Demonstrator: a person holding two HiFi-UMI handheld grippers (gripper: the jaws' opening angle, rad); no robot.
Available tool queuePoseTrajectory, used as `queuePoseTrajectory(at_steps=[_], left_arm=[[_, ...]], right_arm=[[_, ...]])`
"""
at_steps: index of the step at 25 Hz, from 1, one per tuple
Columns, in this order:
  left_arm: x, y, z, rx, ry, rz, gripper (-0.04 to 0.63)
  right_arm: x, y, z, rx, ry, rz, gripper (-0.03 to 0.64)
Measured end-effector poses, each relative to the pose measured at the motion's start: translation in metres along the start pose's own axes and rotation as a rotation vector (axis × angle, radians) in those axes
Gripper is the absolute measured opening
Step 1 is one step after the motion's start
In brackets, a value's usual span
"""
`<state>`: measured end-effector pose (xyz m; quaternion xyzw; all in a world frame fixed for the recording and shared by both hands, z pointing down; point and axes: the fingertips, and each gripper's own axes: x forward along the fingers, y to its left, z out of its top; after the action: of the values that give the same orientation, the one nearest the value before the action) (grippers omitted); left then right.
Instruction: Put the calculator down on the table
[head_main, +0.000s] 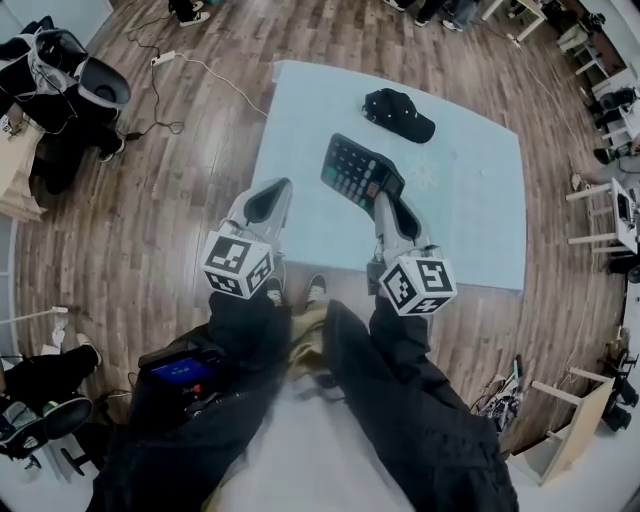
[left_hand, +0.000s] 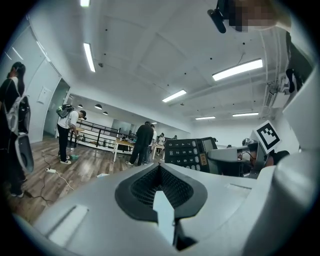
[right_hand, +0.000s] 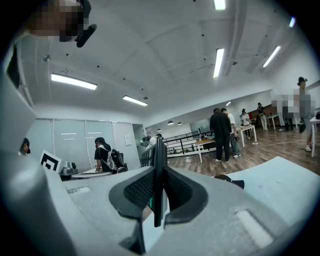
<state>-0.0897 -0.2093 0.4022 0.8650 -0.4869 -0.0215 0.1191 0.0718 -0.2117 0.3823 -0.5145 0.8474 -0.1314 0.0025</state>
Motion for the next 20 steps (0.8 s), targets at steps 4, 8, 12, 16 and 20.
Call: queuePoseTrajectory(at_steps=[4,8,12,16,20], left_arm=[[0.003,0.009,-0.020,-0.026,0.057,0.017,-0.005],[0.006,0.028,-0.042,-0.053,0.120,0.045,-0.004],[0.006,0.046,-0.069,-0.095,0.177,0.084,-0.005],[0.015,0.052,-0.100,-0.133,0.243,0.086,-0.005],[0.025,0.046,-0.140,-0.173,0.342,0.071,-0.005]], right_arm=[[0.007,-0.003,-0.018,0.040,0.039,0.006,0.049],[0.026,-0.013,-0.045,0.136,0.093,0.006,0.049],[0.037,-0.023,-0.089,0.196,0.189,-0.005,0.049],[0.042,-0.033,-0.130,0.264,0.287,-0.005,0.049],[0.045,-0.040,-0.168,0.354,0.375,0.016,0.049]])
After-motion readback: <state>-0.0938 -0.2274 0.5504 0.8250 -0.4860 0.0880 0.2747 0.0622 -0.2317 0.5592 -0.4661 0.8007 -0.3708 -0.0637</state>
